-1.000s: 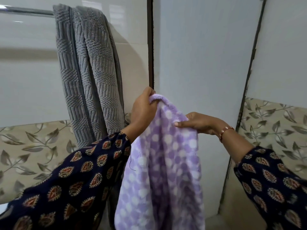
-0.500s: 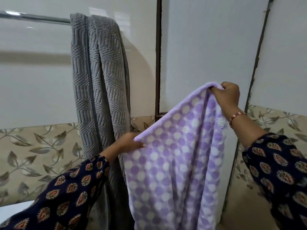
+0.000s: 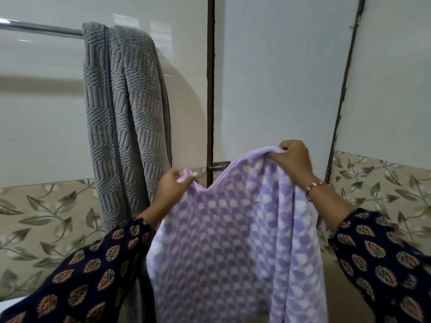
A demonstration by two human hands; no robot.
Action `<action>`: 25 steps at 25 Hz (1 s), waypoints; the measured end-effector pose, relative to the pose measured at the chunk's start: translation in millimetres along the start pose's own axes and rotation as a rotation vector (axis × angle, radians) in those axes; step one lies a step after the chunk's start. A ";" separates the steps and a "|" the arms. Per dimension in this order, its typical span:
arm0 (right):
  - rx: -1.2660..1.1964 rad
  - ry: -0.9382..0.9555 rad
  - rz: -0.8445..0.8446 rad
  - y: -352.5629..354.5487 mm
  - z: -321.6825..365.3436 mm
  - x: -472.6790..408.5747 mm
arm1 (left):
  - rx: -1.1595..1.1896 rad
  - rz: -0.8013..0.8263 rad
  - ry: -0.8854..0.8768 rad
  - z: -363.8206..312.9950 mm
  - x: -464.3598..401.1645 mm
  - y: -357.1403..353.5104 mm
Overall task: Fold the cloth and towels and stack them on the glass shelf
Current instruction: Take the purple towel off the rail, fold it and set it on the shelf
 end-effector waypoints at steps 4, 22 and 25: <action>-0.149 0.189 0.304 -36.4 46.1 25.1 | 0.232 0.414 -0.297 -80.0 12.2 -73.5; -0.030 0.050 0.460 -53.1 -31.1 61.3 | 0.169 0.416 -0.112 -76.1 4.7 -59.3; 0.037 0.266 0.529 -57.1 23.2 57.3 | 0.137 0.677 -0.248 -75.6 28.4 -83.5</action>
Point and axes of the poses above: each hand's wrist, its own x-axis away from the middle knuckle, its own y-axis out of the back of the hand, z = x × y, the point moved 6 cm from there along -x, towards the middle knuckle, and after that the axes turned 4 degrees about -y, right-handed, at the moved point
